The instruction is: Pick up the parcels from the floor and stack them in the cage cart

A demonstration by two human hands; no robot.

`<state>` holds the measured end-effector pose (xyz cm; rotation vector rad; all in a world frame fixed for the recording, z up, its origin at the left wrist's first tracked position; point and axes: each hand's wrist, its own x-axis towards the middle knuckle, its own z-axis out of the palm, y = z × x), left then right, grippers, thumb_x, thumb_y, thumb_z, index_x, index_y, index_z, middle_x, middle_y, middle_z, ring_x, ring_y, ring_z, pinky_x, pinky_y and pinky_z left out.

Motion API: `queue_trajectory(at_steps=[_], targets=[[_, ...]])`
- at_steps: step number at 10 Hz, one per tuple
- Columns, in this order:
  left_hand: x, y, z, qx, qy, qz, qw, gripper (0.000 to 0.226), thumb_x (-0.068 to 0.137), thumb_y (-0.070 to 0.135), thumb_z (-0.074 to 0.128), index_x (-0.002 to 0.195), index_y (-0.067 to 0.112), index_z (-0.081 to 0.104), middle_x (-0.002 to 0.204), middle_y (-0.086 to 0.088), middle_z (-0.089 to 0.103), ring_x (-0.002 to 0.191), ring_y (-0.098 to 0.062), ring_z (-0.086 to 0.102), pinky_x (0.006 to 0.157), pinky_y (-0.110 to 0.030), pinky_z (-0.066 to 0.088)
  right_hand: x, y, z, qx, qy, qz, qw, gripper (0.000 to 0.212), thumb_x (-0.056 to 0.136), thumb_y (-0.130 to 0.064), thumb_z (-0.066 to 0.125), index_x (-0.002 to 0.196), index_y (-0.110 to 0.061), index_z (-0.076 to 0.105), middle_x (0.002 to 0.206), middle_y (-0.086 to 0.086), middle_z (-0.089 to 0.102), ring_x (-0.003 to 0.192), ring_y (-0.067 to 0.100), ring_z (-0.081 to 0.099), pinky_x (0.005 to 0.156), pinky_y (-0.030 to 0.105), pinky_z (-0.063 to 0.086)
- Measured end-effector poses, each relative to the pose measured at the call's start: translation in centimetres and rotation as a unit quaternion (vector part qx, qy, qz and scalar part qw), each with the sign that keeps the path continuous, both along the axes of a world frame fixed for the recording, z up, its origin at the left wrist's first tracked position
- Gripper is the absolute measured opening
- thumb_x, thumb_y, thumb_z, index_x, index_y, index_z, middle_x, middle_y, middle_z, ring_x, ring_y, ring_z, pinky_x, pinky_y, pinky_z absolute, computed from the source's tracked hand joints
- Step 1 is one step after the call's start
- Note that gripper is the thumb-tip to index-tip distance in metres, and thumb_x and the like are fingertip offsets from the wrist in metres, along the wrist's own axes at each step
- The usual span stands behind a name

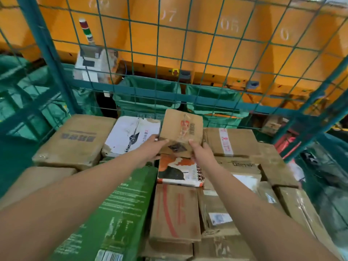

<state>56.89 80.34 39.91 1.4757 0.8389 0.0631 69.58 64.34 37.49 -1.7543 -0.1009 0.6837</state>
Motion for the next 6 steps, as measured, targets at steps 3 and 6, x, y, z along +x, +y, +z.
queue_trajectory(at_steps=[3, 6], targets=[[1.5, -0.2, -1.1, 0.035, 0.021, -0.034, 0.999, 0.045, 0.102, 0.02, 0.061, 0.145, 0.015, 0.047, 0.141, -0.012, 0.056, 0.1, -0.017, 0.059, 0.094, -0.037, 0.053, 0.6, 0.2, 0.2, -0.009, 0.068, 0.089, 0.994, 0.061, 0.085, -0.045, 0.073, 0.141, -0.028, 0.053, 0.148, 0.0, 0.053, 0.13, 0.025, 0.05, 0.11, 0.048, 0.044], [0.5, -0.6, 3.7, 0.055, 0.025, -0.078, 0.995, 0.051, 0.104, 0.023, 0.058, 0.151, 0.019, 0.041, 0.154, -0.005, 0.044, 0.122, -0.021, 0.047, 0.097, -0.037, 0.049, -1.8, -1.4, 5.9, -0.024, 0.026, 0.102, 0.994, 0.032, 0.101, -0.027, 0.06, 0.132, -0.023, 0.056, 0.134, 0.0, 0.058, 0.121, 0.023, 0.055, 0.094, 0.037, 0.051]])
